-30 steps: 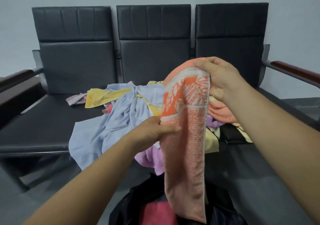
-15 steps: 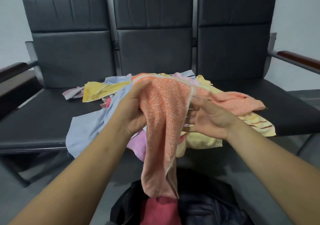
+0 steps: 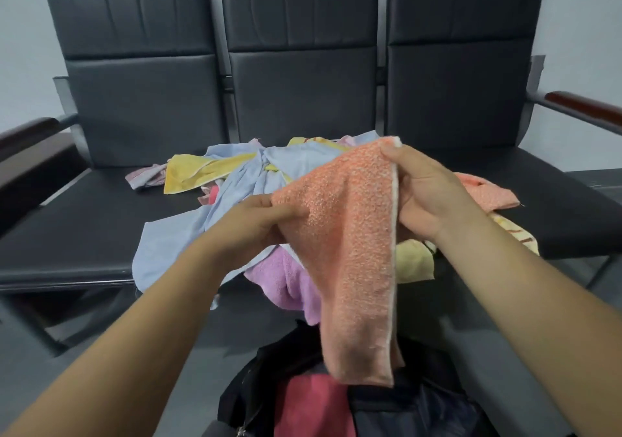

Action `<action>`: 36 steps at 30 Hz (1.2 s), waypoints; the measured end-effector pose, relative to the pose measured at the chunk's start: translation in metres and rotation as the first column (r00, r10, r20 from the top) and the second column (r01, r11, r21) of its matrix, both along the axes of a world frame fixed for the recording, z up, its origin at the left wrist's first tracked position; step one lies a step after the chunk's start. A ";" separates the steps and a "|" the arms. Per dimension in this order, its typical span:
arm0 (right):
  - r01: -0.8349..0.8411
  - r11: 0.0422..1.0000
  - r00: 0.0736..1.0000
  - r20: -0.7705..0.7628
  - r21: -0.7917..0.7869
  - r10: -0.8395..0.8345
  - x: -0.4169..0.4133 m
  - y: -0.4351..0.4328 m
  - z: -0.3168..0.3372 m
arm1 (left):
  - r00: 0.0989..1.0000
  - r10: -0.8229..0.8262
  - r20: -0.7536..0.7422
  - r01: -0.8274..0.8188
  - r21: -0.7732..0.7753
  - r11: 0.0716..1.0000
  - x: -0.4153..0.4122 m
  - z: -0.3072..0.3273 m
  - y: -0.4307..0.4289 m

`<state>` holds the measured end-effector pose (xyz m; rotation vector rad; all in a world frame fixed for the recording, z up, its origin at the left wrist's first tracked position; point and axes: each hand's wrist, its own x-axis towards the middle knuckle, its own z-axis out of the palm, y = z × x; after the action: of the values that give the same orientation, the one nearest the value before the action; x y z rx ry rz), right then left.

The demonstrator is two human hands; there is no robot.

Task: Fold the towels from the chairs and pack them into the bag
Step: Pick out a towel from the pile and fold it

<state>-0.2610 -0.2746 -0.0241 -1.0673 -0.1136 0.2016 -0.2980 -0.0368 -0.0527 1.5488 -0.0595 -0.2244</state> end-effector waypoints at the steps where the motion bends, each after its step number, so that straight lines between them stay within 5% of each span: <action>1: -0.006 1.000 1.000 -0.002 -0.005 0.006 0.003 -0.005 0.000 | 1.000 0.015 -0.005 -0.015 -0.068 0.998 -0.001 0.001 -0.004; 5: -0.072 0.996 0.996 -0.043 0.060 0.075 0.006 -0.021 0.002 | 0.995 0.094 -0.029 -0.099 -0.326 0.940 -0.003 0.015 -0.019; 10: -0.244 0.930 0.969 -0.040 -0.275 0.243 -0.001 -0.023 -0.020 | 0.998 0.063 -0.020 -0.065 -0.502 0.862 -0.007 0.024 -0.022; 14: -0.152 0.969 0.988 0.009 -0.195 0.157 0.005 -0.029 -0.022 | 0.995 0.021 0.095 0.008 -0.298 0.954 -0.005 0.021 -0.003; 16: -0.104 0.974 0.992 0.054 -0.201 0.117 0.007 -0.029 -0.019 | 0.991 0.032 0.127 -0.027 -0.037 0.999 -0.003 0.019 0.007; 19: -0.080 0.970 0.992 0.075 -0.230 0.100 0.005 -0.027 -0.019 | 0.983 0.044 0.176 -0.099 0.315 0.944 -0.003 0.018 0.017; 26: -0.151 0.988 0.989 0.010 0.013 0.151 -0.001 -0.025 -0.004 | 0.974 0.164 0.156 -0.150 -0.099 0.984 0.001 0.017 0.003; 28: -0.197 0.978 0.980 0.013 -0.066 0.198 0.001 -0.029 -0.005 | 0.976 0.096 0.193 -0.064 -0.167 0.984 0.000 0.020 0.002; 30: -0.118 0.970 0.992 0.011 -0.213 0.123 0.004 -0.033 -0.010 | 0.972 0.077 0.224 -0.050 -0.126 0.991 0.001 0.018 0.006; 34: 0.023 0.929 0.996 0.091 -0.370 0.011 0.006 -0.036 -0.017 | 0.916 0.106 0.387 -0.227 0.282 0.932 -0.001 0.016 0.008; 36: 0.030 0.939 0.997 0.073 -0.342 -0.005 0.006 -0.034 -0.018 | 0.915 0.148 0.376 -0.253 0.246 0.936 -0.001 0.015 0.007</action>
<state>-0.2551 -0.3086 -0.0423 -1.4246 -0.1363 0.1709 -0.2990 -0.0295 -0.0375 1.8614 -0.1528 0.2248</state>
